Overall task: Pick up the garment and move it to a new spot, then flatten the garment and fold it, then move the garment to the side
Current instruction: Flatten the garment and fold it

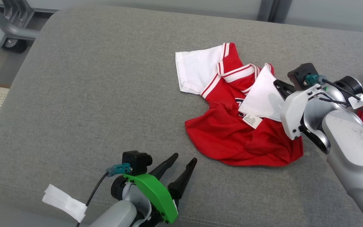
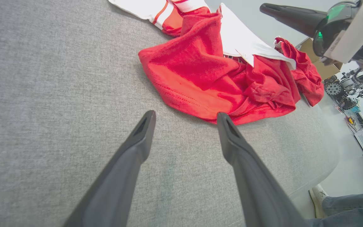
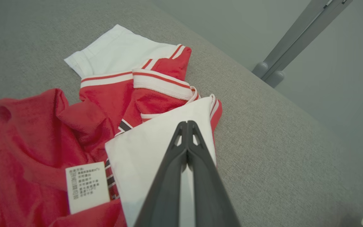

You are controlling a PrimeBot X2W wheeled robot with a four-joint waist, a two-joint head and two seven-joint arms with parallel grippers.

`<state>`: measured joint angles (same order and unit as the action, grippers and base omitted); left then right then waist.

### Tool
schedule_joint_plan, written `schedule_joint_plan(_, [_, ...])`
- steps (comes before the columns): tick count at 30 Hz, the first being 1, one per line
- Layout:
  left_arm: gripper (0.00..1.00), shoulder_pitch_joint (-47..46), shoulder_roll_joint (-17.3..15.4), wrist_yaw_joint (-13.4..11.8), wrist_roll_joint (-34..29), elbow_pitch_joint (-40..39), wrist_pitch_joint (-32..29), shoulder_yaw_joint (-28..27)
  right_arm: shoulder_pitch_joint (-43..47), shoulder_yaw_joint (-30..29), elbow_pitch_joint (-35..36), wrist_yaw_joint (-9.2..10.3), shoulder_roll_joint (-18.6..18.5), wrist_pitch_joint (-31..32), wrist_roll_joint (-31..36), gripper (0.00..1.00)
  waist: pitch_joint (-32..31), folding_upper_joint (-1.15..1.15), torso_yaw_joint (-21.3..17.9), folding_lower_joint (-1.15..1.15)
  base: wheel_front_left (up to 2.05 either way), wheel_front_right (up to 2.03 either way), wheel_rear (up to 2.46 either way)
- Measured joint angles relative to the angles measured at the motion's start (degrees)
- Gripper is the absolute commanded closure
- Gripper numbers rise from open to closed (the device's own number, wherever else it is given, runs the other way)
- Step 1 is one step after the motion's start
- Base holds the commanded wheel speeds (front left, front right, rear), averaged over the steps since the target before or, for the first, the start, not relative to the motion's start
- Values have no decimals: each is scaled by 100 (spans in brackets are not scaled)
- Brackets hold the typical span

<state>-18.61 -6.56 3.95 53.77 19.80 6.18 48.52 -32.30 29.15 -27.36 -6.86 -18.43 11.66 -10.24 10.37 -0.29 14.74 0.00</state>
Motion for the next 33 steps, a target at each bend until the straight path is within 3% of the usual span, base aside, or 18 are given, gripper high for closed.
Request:
schedule_joint_plan(1, [0,0,0,-1,0,-8,0,0,4,-5,4,34,-20,1,0,100,-1,0,-35,0,0,0,0])
schedule_joint_plan(3, [0,0,1,-1,0,-23,0,1,23,2,9,37,-74,5,7,44,3,0,-103,0,0,0,0])
schedule_joint_plan(4, [0,1,1,-1,0,-30,0,2,31,27,16,35,-105,8,15,0,6,0,-137,0,0,0,0])
schedule_joint_plan(12, [0,-1,40,0,-2,-116,-11,138,110,115,127,34,-112,58,21,0,122,0,-245,0,0,0,0])
schedule_joint_plan(33, [0,-13,45,7,-18,-79,-47,140,129,578,19,-18,34,463,20,0,305,0,219,0,0,0,0])
